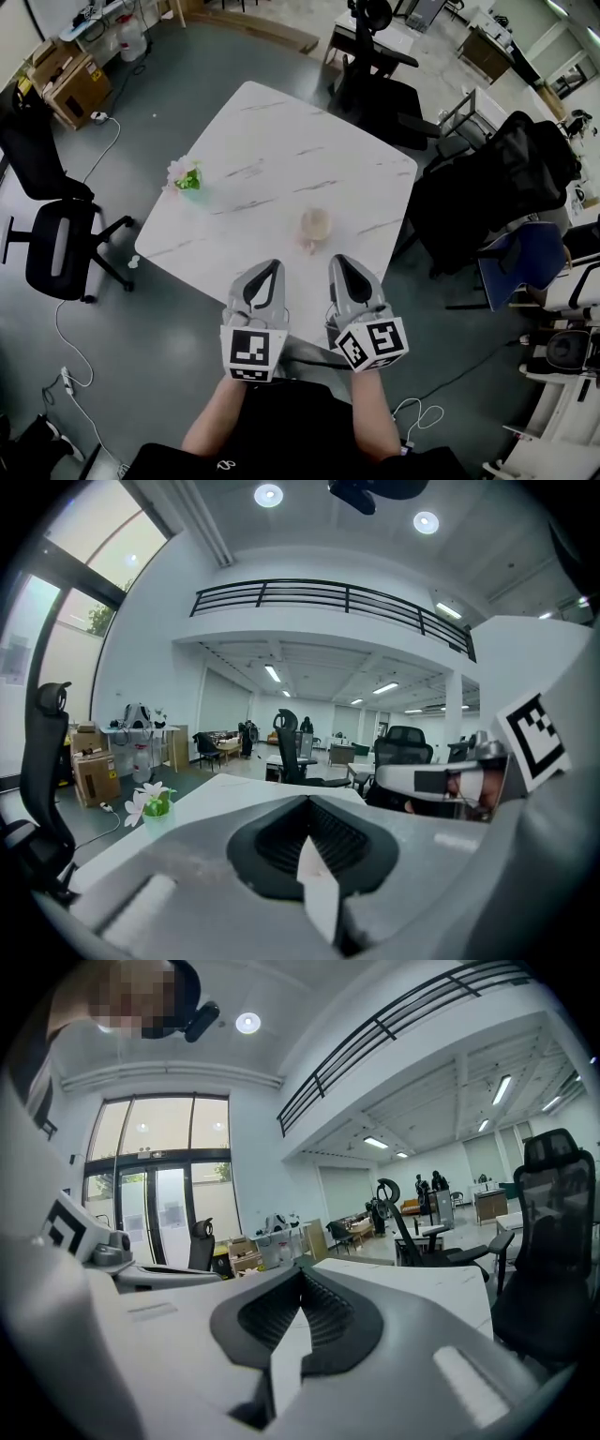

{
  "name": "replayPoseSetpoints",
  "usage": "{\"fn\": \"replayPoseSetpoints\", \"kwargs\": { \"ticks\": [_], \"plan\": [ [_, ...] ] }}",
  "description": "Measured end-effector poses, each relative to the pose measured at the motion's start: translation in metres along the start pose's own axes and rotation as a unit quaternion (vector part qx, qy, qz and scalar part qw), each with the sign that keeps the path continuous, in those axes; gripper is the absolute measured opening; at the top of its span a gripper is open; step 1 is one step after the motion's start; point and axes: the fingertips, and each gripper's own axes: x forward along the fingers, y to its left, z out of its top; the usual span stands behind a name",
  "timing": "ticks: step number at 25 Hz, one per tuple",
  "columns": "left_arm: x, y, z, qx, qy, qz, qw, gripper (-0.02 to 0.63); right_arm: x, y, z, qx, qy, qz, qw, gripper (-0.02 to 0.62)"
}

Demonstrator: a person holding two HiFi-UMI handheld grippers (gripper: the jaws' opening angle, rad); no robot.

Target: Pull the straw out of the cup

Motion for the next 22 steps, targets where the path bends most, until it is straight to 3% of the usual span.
{"fn": "replayPoseSetpoints", "kwargs": {
  "ticks": [17, 22],
  "plan": [
    [0.059, 0.006, -0.019, -0.032, 0.047, 0.005, 0.9984, 0.001, 0.050, -0.032, -0.028, -0.004, 0.071, 0.017, 0.997, 0.008],
    [0.067, 0.010, -0.033, -0.041, 0.063, 0.010, 0.9971, 0.001, 0.067, -0.034, -0.040, -0.009, 0.093, 0.031, 0.995, 0.043]
  ]
}}
